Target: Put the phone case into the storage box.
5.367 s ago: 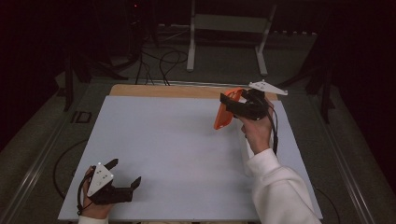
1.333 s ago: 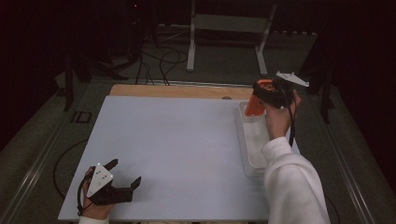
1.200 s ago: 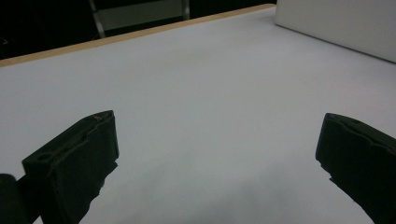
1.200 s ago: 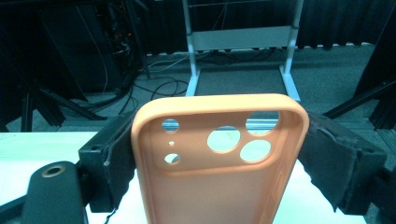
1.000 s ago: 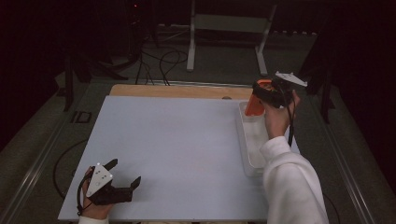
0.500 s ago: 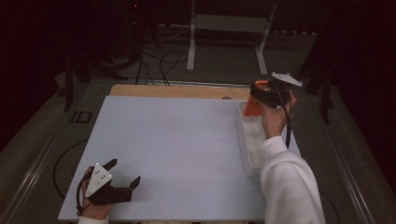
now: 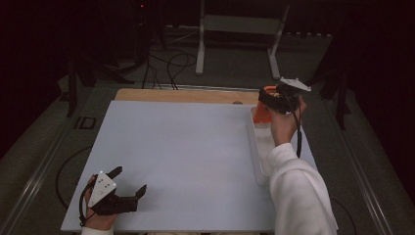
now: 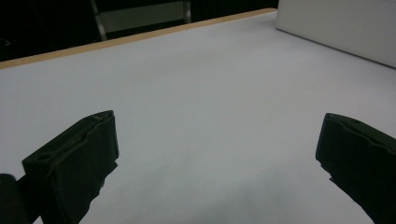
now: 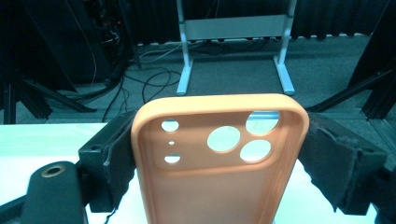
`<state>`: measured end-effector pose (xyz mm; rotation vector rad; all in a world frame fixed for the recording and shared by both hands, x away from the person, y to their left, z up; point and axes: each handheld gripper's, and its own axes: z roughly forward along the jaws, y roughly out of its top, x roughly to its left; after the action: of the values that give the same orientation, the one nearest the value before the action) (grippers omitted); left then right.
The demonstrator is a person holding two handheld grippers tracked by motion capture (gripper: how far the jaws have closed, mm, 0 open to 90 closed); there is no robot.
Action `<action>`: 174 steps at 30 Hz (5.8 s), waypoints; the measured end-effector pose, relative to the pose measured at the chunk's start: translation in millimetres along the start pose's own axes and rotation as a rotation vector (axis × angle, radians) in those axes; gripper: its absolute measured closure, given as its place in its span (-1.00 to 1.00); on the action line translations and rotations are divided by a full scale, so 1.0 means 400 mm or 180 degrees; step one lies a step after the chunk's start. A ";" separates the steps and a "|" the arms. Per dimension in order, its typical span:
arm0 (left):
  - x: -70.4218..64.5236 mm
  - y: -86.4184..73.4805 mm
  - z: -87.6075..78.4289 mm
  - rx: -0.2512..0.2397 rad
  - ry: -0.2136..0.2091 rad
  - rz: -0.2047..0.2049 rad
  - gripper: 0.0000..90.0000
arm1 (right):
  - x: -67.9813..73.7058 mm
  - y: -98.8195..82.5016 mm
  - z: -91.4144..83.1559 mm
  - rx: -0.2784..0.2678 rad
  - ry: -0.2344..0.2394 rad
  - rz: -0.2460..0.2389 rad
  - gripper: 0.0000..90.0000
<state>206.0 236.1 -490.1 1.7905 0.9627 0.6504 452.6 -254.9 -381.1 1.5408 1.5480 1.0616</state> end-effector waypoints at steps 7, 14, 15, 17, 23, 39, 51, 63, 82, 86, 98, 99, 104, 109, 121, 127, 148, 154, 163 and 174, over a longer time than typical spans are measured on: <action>0.000 0.000 0.002 0.0002 -0.0003 -0.0005 -1.00 | -0.003 -0.014 0.012 0.0040 -0.0034 0.0004 -0.62; 0.001 -0.001 0.001 0.0001 -0.0005 -0.0015 -1.00 | -0.003 -0.025 0.026 0.0086 -0.0051 -0.0003 -0.62; 0.001 -0.001 0.002 0.0001 -0.0009 -0.0017 -1.00 | -0.003 -0.026 0.028 0.0094 -0.0060 -0.0006 -0.62; 0.000 -0.001 0.002 0.0004 -0.0007 -0.0015 -1.00 | -0.004 -0.028 0.031 0.0100 -0.0067 -0.0018 -0.62; 0.002 -0.002 0.000 -0.0007 -0.0004 -0.0023 -1.00 | -0.003 -0.035 0.037 0.0136 -0.0102 -0.0040 -0.62; 0.001 -0.001 0.000 -0.0009 -0.0002 -0.0024 -1.00 | -0.003 -0.070 0.053 0.0248 -0.0132 -0.0020 -0.63; 0.001 -0.001 0.000 -0.0005 -0.0003 -0.0018 -1.00 | 0.001 -0.089 0.067 0.0345 -0.0156 -0.0098 -0.63; 0.002 -0.002 -0.001 -0.0003 -0.0003 -0.0021 -1.00 | 0.000 -0.103 0.083 0.0432 -0.0190 -0.0117 -0.64; 0.004 -0.002 -0.002 -0.0003 0.0002 -0.0024 -1.00 | -0.016 -0.108 0.096 0.0507 -0.0056 0.0060 -0.83; 0.004 -0.002 -0.001 -0.0002 0.0000 -0.0021 -1.00 | -0.014 -0.106 0.095 0.0480 0.0030 0.0008 -0.84; 0.003 -0.002 -0.001 -0.0004 0.0001 -0.0028 -1.00 | -0.028 -0.093 0.079 0.0408 0.0059 0.0006 -0.83; 0.003 -0.002 -0.001 -0.0003 0.0002 -0.0027 -1.00 | -0.028 -0.091 0.076 0.0401 0.0072 -0.0015 -0.83; 0.001 -0.001 0.000 0.0000 0.0001 -0.0026 -1.00 | -0.032 -0.085 0.062 0.0405 0.0161 -0.0095 -0.83; 0.001 -0.001 0.000 -0.0001 0.0003 -0.0030 -1.00 | -0.036 -0.081 0.044 0.0423 0.0266 -0.0177 -0.83; 0.000 -0.001 0.000 0.0004 0.0006 -0.0018 -1.00 | -0.011 -0.083 -0.001 0.0488 0.0587 -0.0407 -0.83; 0.000 -0.001 0.000 0.0010 0.0009 -0.0022 -1.00 | 0.004 -0.089 -0.027 0.0516 0.0762 -0.0513 -0.83; -0.001 0.000 0.002 0.0016 0.0002 -0.0035 -1.00 | 0.042 -0.114 -0.120 0.0412 0.1175 -0.0703 -0.83; 0.001 0.000 0.001 0.0022 0.0004 -0.0034 -1.00 | 0.044 -0.131 -0.147 0.0374 0.1245 -0.0708 -0.83; 0.001 0.000 0.004 0.0027 0.0005 -0.0032 -1.00 | 0.036 -0.164 -0.192 0.0288 0.1348 -0.0677 -0.83; 0.004 0.002 0.003 0.0031 0.0011 -0.0045 -1.00 | 0.034 -0.203 -0.257 0.0111 0.1460 -0.0704 -0.81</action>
<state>208.0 236.5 -489.8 1.7900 0.9814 0.6412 324.4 -245.5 -410.4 1.1599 1.9993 1.3235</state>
